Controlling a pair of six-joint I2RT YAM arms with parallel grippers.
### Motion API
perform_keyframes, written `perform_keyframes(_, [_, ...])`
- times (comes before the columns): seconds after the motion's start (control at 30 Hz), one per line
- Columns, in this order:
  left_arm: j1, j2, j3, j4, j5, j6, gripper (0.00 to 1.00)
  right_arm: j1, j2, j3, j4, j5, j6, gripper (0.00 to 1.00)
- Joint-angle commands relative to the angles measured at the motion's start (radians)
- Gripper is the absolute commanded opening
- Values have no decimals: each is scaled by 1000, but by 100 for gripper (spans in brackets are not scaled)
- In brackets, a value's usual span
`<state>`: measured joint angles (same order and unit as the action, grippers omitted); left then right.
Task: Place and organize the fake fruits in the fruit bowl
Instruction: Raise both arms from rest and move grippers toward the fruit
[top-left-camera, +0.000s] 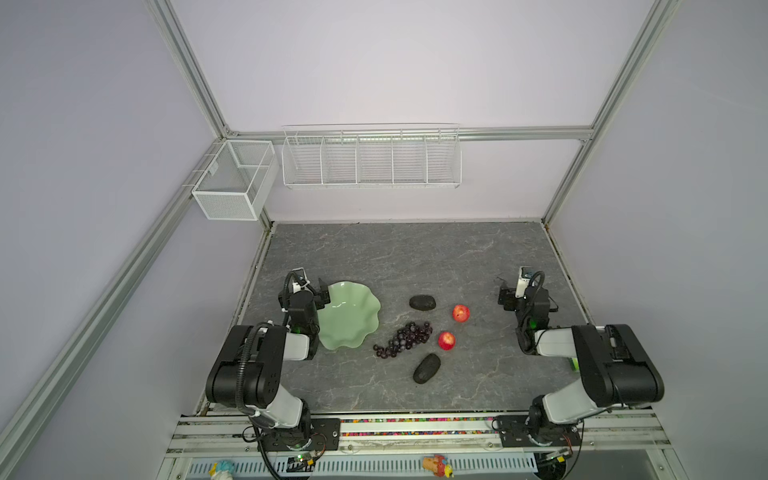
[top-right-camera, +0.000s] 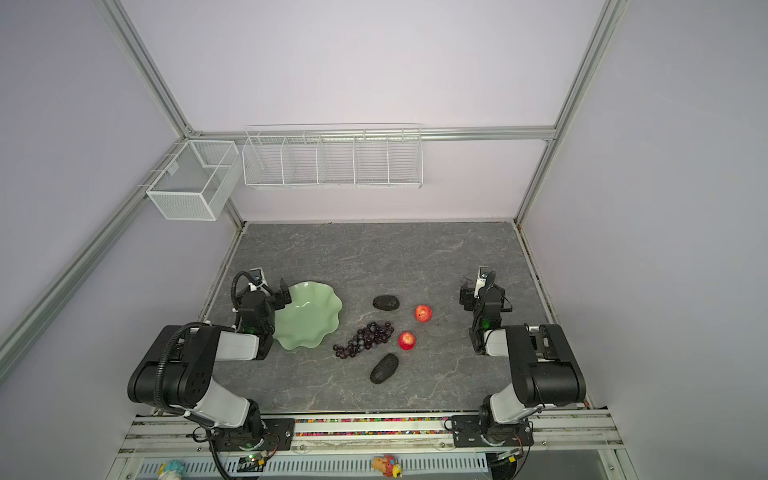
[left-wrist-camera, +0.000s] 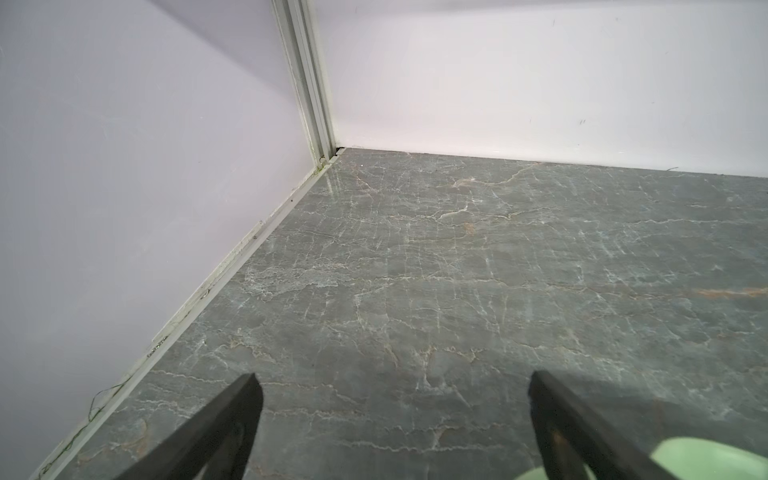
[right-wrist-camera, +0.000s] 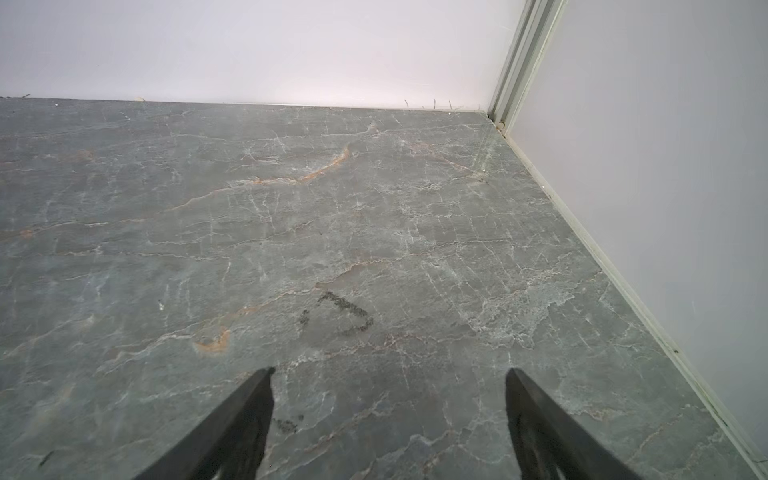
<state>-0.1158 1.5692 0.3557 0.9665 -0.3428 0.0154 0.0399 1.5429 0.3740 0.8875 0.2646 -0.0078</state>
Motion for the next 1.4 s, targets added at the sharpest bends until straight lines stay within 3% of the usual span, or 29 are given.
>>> perform_keyframes(0.0, [4,-11,14,1,7,-2,100,-7,-7,-4,18,-11,-6,88])
perform_keyframes(0.63, [4,-12,2,30,-9,-2,98,-6,-9,-7,22,-13,-6,89])
perform_keyframes(0.8, [4,-158,-41,-21,-115,-43,95,-1,-84,-47,45,48,6,88])
perform_keyframes(0.87, [4,-251,-41,-108,-167,-64,94,7,-170,-37,-64,67,7,88])
perform_keyframes(0.97, [2,-400,-27,-251,-152,-24,90,9,-325,35,-338,35,41,88])
perform_keyframes(1.13, [-66,-609,73,-595,-161,-128,82,51,-479,171,-720,-45,134,88])
perform_keyframes(1.3, [-271,-586,332,-1087,192,-253,66,239,-521,238,-973,-236,215,88])
perform_keyframes(1.37, [-375,-531,414,-1245,334,-249,66,350,-560,220,-1014,-229,252,88])
